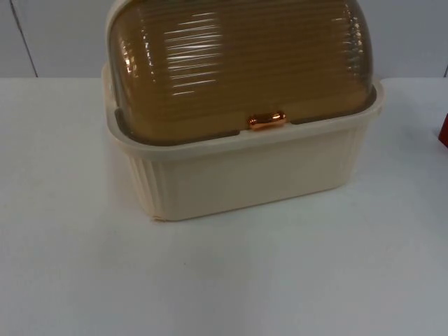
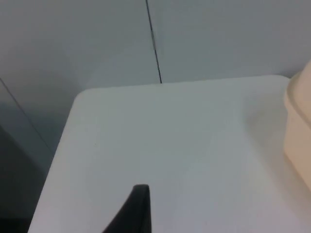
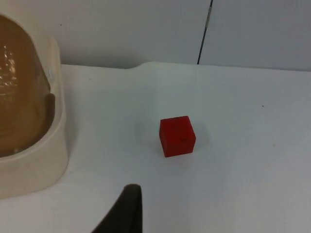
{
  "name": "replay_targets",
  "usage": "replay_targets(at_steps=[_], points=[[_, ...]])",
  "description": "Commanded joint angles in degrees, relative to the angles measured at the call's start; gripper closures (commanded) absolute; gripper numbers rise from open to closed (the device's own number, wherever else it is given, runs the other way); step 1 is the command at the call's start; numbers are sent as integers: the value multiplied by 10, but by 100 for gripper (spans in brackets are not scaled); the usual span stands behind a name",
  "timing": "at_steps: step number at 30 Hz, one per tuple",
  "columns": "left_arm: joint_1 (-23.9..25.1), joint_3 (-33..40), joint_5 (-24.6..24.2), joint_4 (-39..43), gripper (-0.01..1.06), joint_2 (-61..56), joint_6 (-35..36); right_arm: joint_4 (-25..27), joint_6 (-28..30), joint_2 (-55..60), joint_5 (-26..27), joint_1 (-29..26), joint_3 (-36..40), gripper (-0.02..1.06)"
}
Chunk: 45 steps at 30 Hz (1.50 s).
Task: Open the box lid with the left hand, place the block into the box with the right hand, then close the box lid with the left hand.
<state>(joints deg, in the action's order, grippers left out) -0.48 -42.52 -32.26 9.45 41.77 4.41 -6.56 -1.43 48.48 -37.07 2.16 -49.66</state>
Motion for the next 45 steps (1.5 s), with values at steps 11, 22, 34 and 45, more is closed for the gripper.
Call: replay_targets(at_steps=[11, 22, 34, 45], points=[[-22, -11, 31, -106, 4, 122, -63, -8, 14, 53, 9, -1, -45, 0], [-225, -97, 33, -68, 4, 257, -86, -8, 23, 53, 9, -1, -45, 0], [-402, -194, 33, 110, 4, 392, -86, -8, 23, 53, 0, -1, -45, 0], [-521, -213, 8, 278, 4, 517, -86, -24, 23, 53, 5, -1, -45, 0]])
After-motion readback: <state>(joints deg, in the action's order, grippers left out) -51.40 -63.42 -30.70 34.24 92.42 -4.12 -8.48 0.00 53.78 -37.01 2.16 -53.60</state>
